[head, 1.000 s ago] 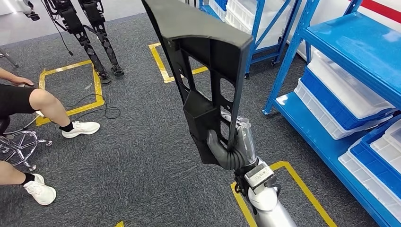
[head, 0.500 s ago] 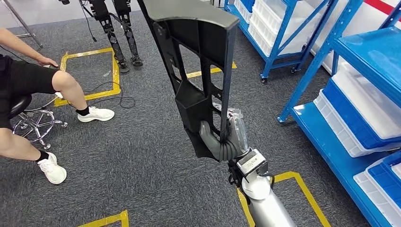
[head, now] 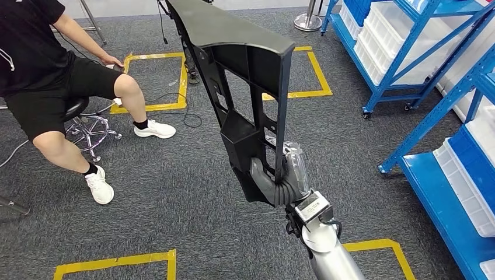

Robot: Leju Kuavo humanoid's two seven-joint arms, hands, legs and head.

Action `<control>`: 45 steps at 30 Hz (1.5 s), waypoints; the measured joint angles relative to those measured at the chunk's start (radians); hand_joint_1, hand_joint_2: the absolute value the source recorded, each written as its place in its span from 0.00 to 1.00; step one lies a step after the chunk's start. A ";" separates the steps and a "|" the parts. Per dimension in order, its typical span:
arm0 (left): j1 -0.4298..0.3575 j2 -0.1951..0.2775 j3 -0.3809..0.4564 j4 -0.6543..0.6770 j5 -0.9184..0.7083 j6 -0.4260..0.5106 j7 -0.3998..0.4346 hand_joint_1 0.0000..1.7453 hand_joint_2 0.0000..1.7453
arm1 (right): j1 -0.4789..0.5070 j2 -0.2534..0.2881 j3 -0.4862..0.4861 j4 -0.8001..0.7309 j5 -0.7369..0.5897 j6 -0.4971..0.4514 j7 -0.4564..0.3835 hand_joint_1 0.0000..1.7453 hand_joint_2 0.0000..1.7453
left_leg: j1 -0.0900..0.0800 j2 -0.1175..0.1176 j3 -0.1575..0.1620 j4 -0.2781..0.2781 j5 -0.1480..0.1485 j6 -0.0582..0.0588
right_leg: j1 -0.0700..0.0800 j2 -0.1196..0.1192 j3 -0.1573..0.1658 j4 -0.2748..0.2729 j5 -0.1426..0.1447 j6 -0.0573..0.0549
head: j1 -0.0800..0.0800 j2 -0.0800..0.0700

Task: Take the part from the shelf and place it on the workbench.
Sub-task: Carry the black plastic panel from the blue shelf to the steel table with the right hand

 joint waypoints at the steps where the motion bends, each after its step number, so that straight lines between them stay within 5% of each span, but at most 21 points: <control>1: 0.002 0.000 0.007 0.000 0.010 -0.004 -0.004 0.00 1.00 | 0.001 0.000 0.001 -0.001 0.001 0.000 -0.001 1.00 1.00 | 0.002 -0.007 -0.001 -0.002 0.001 -0.005 | -0.001 -0.008 0.004 -0.004 0.003 -0.005 | 0.000 0.000; 4: 0.007 0.001 0.025 -0.001 0.025 -0.013 -0.011 0.00 1.00 | 0.007 0.001 0.006 -0.003 0.001 0.001 -0.005 1.00 1.00 | 0.002 0.037 -0.021 0.047 -0.034 -0.021 | -0.009 -0.035 0.020 -0.026 0.012 -0.022 | -0.004 0.000; 6: 0.007 0.002 0.034 -0.001 0.027 -0.015 -0.013 0.00 1.00 | 0.016 0.001 0.007 -0.004 0.001 0.001 -0.008 1.00 1.00 | 0.008 0.086 -0.076 0.160 -0.094 -0.033 | -0.008 -0.054 0.025 -0.031 0.011 -0.026 | -0.007 0.000; 8: 0.011 0.002 0.040 -0.001 0.027 -0.015 -0.013 0.00 1.00 | 0.028 0.000 0.008 -0.003 -0.001 0.001 -0.009 1.00 1.00 | 0.018 0.103 -0.122 0.246 -0.120 -0.046 | -0.007 -0.074 0.025 -0.031 0.008 -0.028 | -0.007 0.000; 9: 0.014 0.002 0.040 -0.001 0.025 -0.015 -0.014 0.00 1.00 | 0.033 0.000 0.008 -0.003 -0.002 0.001 -0.010 1.00 1.00 | 0.024 0.108 -0.121 0.240 -0.107 -0.051 | -0.008 -0.084 0.025 -0.030 0.007 -0.028 | -0.007 0.000; 11: 0.017 0.002 0.040 -0.001 0.020 -0.015 -0.014 0.00 1.00 | 0.038 0.000 0.008 -0.004 -0.003 0.001 -0.010 1.00 1.00 | 0.031 0.132 -0.064 0.129 -0.045 -0.057 | -0.010 -0.101 0.028 -0.030 0.003 -0.024 | -0.008 0.000; 14: 0.015 0.002 0.040 -0.001 0.008 -0.012 -0.014 0.00 1.00 | 0.043 0.000 0.006 -0.010 -0.006 0.001 -0.010 1.00 1.00 | 0.024 0.171 0.012 -0.012 -0.003 -0.045 | -0.003 -0.122 0.033 -0.029 -0.005 -0.010 | -0.005 0.000; 16: 0.015 0.002 0.040 -0.001 -0.001 -0.008 -0.012 0.00 1.00 | 0.048 0.000 0.005 -0.015 -0.007 0.001 -0.010 1.00 1.00 | 0.017 0.155 0.014 -0.021 -0.005 -0.029 | -0.003 -0.137 0.039 -0.032 -0.009 0.001 | -0.001 0.000; 18: 0.015 0.003 0.039 -0.002 -0.008 -0.003 -0.008 0.00 1.00 | 0.056 0.000 0.004 -0.020 -0.005 -0.001 -0.011 1.00 1.00 | 0.018 0.137 0.023 -0.033 0.001 -0.013 | -0.005 -0.127 0.037 -0.017 -0.021 0.011 | 0.000 0.000; 22: 0.007 0.005 0.038 -0.002 -0.023 0.004 0.000 0.00 1.00 | 0.100 -0.004 -0.005 -0.033 0.011 -0.020 -0.023 1.00 1.00 | 0.023 0.097 0.033 -0.044 0.008 0.004 | -0.012 -0.064 -0.066 0.198 -0.109 0.006 | 0.004 0.000; 24: 0.007 0.007 0.037 -0.002 -0.028 0.007 0.003 0.00 1.00 | 0.124 -0.007 -0.010 -0.037 0.017 -0.029 -0.025 1.00 1.00 | 0.023 0.072 0.033 -0.043 0.007 0.004 | -0.017 -0.057 -0.100 0.249 -0.114 0.015 | 0.004 0.000; 27: 0.005 0.010 0.037 -0.002 -0.033 0.009 0.005 0.00 1.00 | 0.132 -0.009 -0.013 -0.048 0.023 -0.036 -0.025 1.00 1.00 | 0.022 0.038 0.033 -0.038 0.005 -0.003 | -0.028 -0.031 -0.031 0.081 -0.037 0.041 | 0.005 0.000; 29: 0.002 0.014 0.037 -0.002 -0.035 0.008 0.007 0.00 1.00 | 0.129 -0.008 -0.012 -0.052 0.023 -0.036 -0.025 1.00 1.00 | 0.020 0.021 0.029 -0.032 0.001 -0.014 | -0.033 -0.011 0.013 -0.011 -0.003 0.039 | 0.004 0.000; 31: 0.004 0.018 0.037 -0.002 -0.032 0.008 0.010 0.00 1.00 | 0.124 -0.008 -0.011 -0.050 0.017 -0.036 -0.026 1.00 1.00 | 0.022 0.009 0.025 -0.032 0.002 -0.026 | -0.030 -0.016 0.020 -0.021 0.004 0.024 | 0.003 0.000; 34: 0.011 0.022 0.038 -0.002 -0.021 0.006 0.007 0.00 1.00 | 0.098 -0.002 -0.005 -0.039 0.001 -0.036 -0.033 1.00 1.00 | 0.029 0.042 0.006 0.005 -0.022 -0.040 | -0.032 -0.035 0.022 -0.025 0.010 0.001 | 0.001 0.000; 37: 0.010 0.023 0.040 -0.002 -0.013 0.006 -0.001 0.00 1.00 | 0.074 0.004 0.005 -0.024 -0.010 -0.036 -0.037 1.00 1.00 | 0.030 0.097 -0.080 0.184 -0.113 -0.049 | -0.026 -0.063 0.022 -0.027 0.008 -0.014 | -0.004 0.000; 39: 0.012 0.022 0.040 -0.002 -0.010 0.006 -0.006 0.00 1.00 | 0.065 0.007 0.011 -0.013 -0.015 -0.036 -0.037 1.00 1.00 | 0.030 0.106 -0.115 0.251 -0.128 -0.051 | -0.021 -0.085 0.022 -0.027 0.006 -0.018 | -0.004 0.000; 40: 0.013 0.023 0.040 -0.002 -0.009 0.006 -0.008 0.00 1.00 | 0.062 0.009 0.013 -0.008 -0.016 -0.036 -0.037 1.00 1.00 | 0.030 0.110 -0.103 0.230 -0.109 -0.050 | -0.020 -0.094 0.023 -0.026 0.005 -0.018 | -0.004 0.000; 43: 0.011 0.024 0.041 -0.002 -0.009 0.006 -0.010 0.00 1.00 | 0.049 0.016 0.019 -0.003 -0.017 -0.036 -0.035 1.00 1.00 | 0.025 0.151 0.000 0.036 -0.030 -0.038 | -0.013 -0.120 0.026 -0.026 0.002 -0.015 | -0.003 0.000; 45: 0.008 0.025 0.040 -0.002 -0.010 0.008 -0.010 0.00 1.00 | 0.046 0.020 0.020 -0.003 -0.017 -0.037 -0.035 1.00 1.00 | 0.017 0.166 0.029 -0.022 -0.018 -0.029 | -0.007 -0.135 0.028 -0.026 -0.002 -0.008 | -0.002 0.000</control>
